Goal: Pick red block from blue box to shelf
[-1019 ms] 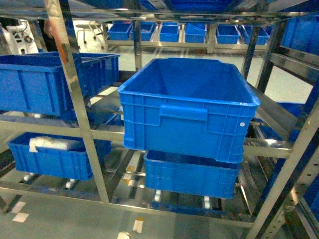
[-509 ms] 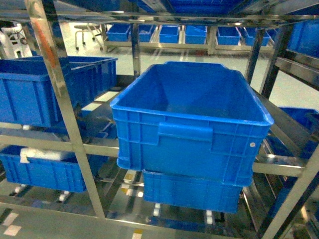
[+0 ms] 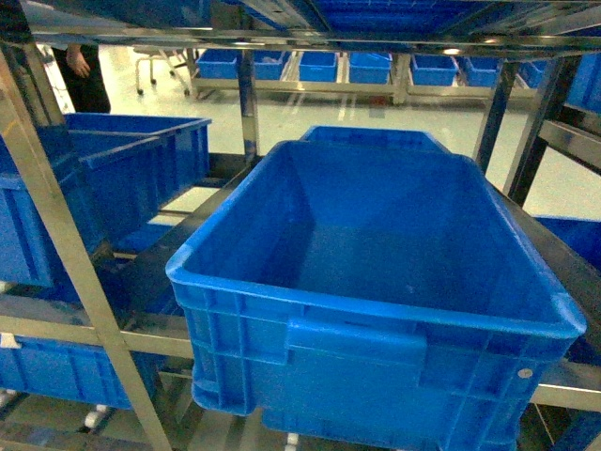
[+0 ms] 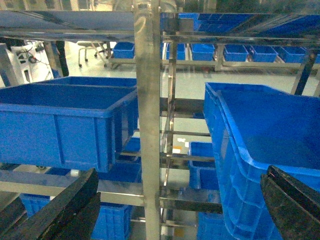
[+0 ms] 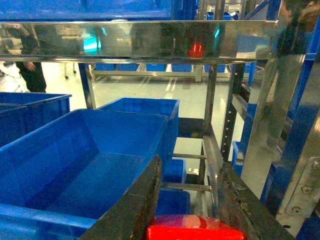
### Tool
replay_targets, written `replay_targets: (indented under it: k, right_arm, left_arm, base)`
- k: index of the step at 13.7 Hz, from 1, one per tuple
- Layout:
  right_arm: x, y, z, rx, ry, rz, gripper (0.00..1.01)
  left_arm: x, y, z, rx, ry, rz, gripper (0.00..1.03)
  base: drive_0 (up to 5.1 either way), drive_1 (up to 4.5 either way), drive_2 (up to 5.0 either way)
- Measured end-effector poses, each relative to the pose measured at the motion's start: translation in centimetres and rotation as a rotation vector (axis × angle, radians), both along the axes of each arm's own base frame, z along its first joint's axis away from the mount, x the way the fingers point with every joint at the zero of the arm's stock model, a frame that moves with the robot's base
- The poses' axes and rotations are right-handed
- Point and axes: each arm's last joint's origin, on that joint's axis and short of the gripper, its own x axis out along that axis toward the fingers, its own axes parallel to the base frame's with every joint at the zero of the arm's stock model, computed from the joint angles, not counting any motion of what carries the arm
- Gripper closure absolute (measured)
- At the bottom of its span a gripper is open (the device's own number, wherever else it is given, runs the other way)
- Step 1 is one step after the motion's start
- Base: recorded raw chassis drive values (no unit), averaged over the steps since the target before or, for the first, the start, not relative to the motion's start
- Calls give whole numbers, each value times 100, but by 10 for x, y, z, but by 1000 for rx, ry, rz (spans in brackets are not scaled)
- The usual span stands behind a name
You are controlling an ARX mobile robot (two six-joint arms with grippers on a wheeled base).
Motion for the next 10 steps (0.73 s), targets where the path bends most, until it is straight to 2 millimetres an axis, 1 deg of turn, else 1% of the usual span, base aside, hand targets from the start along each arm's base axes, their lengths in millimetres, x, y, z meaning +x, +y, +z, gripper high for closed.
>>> replay_targets:
  k: [2,10]
  right_arm:
    - [0,0,0,0,1,0,73]
    - [0,0,0,0,2,0,73]
  left_arm:
    - [0,0,0,0,1,0,5]
    - [0,0,0,0,0,0,5]
  base:
    - [-9,425,-442]
    - [0,0,0]
